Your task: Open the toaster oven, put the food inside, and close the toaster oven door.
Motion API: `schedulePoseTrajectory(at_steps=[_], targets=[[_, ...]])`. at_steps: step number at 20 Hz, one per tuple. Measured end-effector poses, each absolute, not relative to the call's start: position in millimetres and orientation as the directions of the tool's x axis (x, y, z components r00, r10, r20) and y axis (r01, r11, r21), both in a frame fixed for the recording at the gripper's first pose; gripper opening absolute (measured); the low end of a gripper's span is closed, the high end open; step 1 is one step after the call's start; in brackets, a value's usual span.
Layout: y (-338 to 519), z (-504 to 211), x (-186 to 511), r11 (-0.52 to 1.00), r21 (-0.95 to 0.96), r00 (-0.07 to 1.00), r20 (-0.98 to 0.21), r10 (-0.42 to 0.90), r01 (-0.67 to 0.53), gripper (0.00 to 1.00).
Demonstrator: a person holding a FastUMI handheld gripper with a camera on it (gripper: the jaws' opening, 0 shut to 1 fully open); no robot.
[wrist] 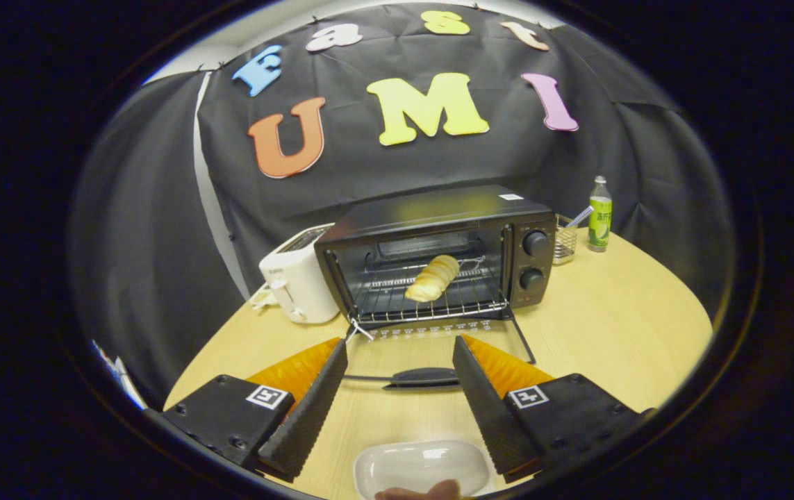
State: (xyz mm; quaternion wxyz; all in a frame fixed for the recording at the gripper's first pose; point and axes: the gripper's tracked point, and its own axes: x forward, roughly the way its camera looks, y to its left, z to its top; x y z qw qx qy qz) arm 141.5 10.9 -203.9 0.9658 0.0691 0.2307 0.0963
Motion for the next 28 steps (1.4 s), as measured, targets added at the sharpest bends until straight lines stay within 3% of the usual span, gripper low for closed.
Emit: schedulePoseTrajectory(at_steps=[14,28], targets=[[1,-311,136,0.985,0.110,0.768,-0.617,0.171,-0.131,1.00],[2,-334,164,0.996,0.067,0.739,-0.668,0.089,-0.060,1.00]])
